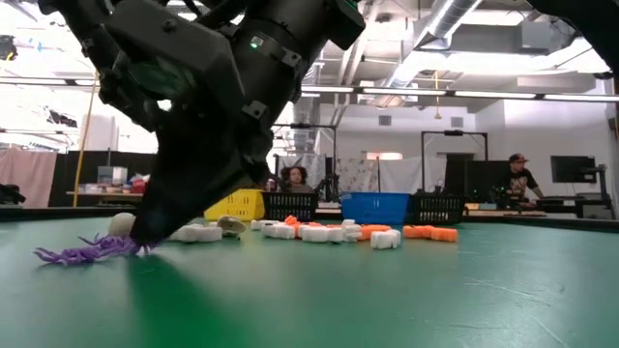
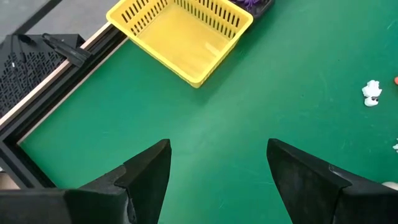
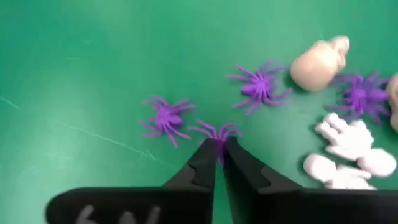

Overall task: Sort Halloween decoration
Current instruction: Put the purple spider toy into the left black basket

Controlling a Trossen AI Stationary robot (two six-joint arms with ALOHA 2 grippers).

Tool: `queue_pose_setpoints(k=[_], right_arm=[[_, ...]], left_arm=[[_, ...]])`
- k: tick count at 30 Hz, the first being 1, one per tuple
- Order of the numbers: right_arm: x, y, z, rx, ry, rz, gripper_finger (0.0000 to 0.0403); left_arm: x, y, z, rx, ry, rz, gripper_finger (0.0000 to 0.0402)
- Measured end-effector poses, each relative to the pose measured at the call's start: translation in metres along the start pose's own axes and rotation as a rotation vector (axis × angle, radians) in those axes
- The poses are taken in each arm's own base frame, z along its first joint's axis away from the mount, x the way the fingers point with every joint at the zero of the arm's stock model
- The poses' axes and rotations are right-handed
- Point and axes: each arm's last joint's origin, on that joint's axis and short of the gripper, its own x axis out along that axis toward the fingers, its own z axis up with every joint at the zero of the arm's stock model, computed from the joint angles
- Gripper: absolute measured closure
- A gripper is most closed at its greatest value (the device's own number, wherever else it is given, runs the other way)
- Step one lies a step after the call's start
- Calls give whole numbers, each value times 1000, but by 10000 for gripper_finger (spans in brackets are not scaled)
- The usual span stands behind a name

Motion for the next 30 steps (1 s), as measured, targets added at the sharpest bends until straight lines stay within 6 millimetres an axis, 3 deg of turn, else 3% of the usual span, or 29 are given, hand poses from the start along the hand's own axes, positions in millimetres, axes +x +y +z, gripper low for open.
queue_pose_setpoints(k=[5, 10, 14, 21, 30], right_arm=[[1, 1, 0, 44, -3, 12, 389], [-1, -1, 3, 77, -18, 31, 389], [-15, -5, 12, 76, -37, 25, 389], [-62, -30, 41, 71, -168, -38, 389], [-119, -94, 56, 87, -199, -190, 389]], left_arm=[[0, 0, 0, 0, 0, 0, 145], [0, 0, 0, 1, 0, 0, 145], [0, 0, 0, 1, 0, 0, 145], [0, 0, 0, 1, -1, 0, 145], [0, 0, 0, -4, 2, 0, 145]])
